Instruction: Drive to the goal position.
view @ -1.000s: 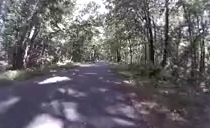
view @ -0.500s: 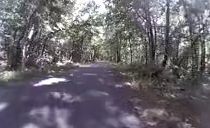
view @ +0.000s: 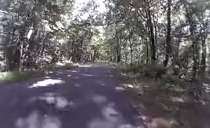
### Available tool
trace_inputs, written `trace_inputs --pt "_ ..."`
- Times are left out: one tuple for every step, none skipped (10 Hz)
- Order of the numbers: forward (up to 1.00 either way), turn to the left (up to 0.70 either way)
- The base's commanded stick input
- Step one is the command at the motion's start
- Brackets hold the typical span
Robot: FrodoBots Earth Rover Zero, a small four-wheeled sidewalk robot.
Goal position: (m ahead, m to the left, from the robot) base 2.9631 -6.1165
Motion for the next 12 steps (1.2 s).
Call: trace_inputs --pt "0.45 0.00" --pt "0.45 0.00" --pt "0.45 0.00" --pt "0.45 0.00" --pt "0.45 0.00" --pt "0.45 0.00" --pt "0.45 0.00" --pt "0.45 0.00" --pt "0.45 0.00" --pt "0.45 0.00" --pt "0.45 0.00" --pt "0.45 0.00"
